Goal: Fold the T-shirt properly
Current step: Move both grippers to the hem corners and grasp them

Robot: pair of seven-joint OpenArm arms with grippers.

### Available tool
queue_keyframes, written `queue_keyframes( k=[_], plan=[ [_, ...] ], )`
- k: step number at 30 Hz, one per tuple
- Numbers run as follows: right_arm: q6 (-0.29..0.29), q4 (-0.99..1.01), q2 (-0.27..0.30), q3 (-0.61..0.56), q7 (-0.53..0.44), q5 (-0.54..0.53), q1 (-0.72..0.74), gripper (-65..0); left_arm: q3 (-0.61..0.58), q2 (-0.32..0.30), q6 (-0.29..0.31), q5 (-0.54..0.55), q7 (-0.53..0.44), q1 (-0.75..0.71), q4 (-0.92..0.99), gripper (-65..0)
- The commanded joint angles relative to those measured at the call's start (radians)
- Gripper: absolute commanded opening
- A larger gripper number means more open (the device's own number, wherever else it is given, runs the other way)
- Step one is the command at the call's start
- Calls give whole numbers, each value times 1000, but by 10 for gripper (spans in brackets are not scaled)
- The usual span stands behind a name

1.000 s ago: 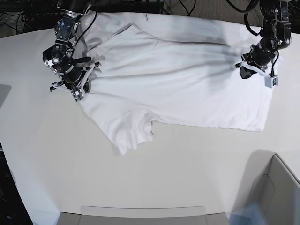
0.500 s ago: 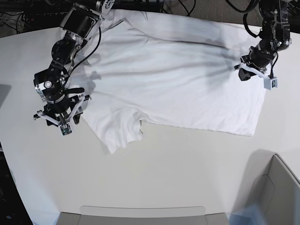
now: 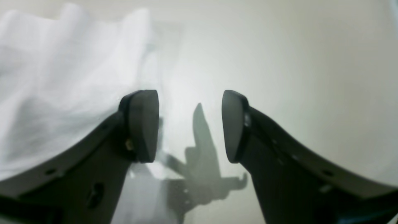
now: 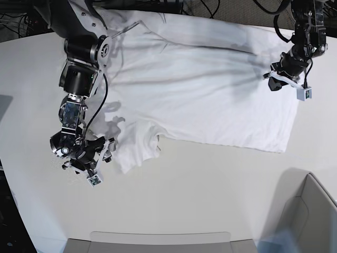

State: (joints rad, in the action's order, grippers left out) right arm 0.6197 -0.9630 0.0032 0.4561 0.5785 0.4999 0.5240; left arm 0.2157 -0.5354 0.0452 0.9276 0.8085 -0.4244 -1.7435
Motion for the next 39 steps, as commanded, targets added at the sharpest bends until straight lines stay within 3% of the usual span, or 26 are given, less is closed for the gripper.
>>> queue_keyframes(
  k=[1, 8, 12, 18, 22, 30, 36, 39],
  plan=[
    [-13, 28, 10, -3, -45, -16, 46, -328, 6, -16, 5, 6, -15, 3, -17, -650],
    [-25, 370, 68, -3, -180, -16, 107, -328, 6, -16, 5, 9, -15, 3, -17, -650],
    [-25, 473, 71, -7, -217, -16, 114, -328, 6, -16, 5, 9, -15, 3, -17, -650],
    [-7, 502, 50, -12, -209, -8, 104, -328, 6, -16, 3, 9, -15, 3, -17, -650],
    [78, 496, 51, -9, -183, -13, 89, -328, 6, -16, 3, 9, -15, 3, -17, -650],
    [78, 497, 51, -12, -136, -8, 83, -329, 8, -16, 5, 6, -15, 19, -17, -650],
    [78, 496, 56, -12, -134, -8, 83, -329, 14, -30, 8, 3, -15, 197, 24, -650],
    [78, 496, 57, -12, -134, -8, 83, -329, 15, -82, 2, 3, -16, 321, 90, -508]
  ],
)
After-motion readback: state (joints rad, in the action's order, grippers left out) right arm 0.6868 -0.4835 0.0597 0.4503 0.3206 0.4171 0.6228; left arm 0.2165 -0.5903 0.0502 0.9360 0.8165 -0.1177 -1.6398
